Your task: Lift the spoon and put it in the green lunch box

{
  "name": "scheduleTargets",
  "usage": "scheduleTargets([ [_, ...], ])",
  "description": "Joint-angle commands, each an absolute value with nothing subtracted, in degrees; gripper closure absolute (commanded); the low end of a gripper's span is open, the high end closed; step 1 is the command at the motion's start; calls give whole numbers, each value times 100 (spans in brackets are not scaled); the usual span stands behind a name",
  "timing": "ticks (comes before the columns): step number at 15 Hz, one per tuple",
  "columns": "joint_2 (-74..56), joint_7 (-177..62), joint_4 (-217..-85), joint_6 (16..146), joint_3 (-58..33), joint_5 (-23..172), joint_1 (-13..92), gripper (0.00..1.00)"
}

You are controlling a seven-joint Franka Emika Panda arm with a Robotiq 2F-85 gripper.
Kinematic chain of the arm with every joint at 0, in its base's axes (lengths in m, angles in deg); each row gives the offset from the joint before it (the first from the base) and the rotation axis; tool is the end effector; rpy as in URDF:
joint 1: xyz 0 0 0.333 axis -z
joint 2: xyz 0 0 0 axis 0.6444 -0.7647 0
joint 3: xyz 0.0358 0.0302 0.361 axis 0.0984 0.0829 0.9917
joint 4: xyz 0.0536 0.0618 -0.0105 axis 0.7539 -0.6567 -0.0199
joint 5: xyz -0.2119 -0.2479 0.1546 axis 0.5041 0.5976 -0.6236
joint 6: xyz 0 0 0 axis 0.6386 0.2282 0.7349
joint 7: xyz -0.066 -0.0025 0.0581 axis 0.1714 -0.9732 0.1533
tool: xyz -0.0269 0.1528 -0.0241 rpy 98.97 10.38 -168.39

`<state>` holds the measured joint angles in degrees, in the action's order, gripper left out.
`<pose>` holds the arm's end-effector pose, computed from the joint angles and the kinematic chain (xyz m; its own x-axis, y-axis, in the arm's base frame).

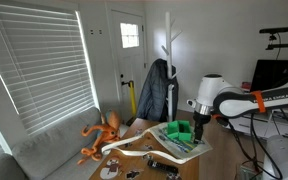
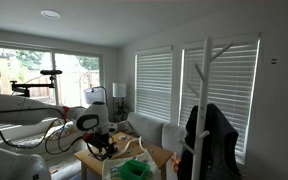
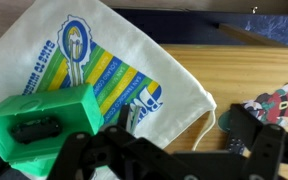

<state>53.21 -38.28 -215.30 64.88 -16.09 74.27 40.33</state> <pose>0.2609 -0.0394 0.4532 0.9758 0.1669 0.1415 0.1701 -0.9854 -0.0109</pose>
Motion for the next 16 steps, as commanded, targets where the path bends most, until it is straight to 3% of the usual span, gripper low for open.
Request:
scheduleTargets([
  [1,4808,-2486,-20985,6383,-2306,7408,3800,0],
  [5,4104,-1548,-20470,6407,-2802,7228,3654,0],
  [16,3604,-2291,-20323,6816,-2545,6413,3763,0],
])
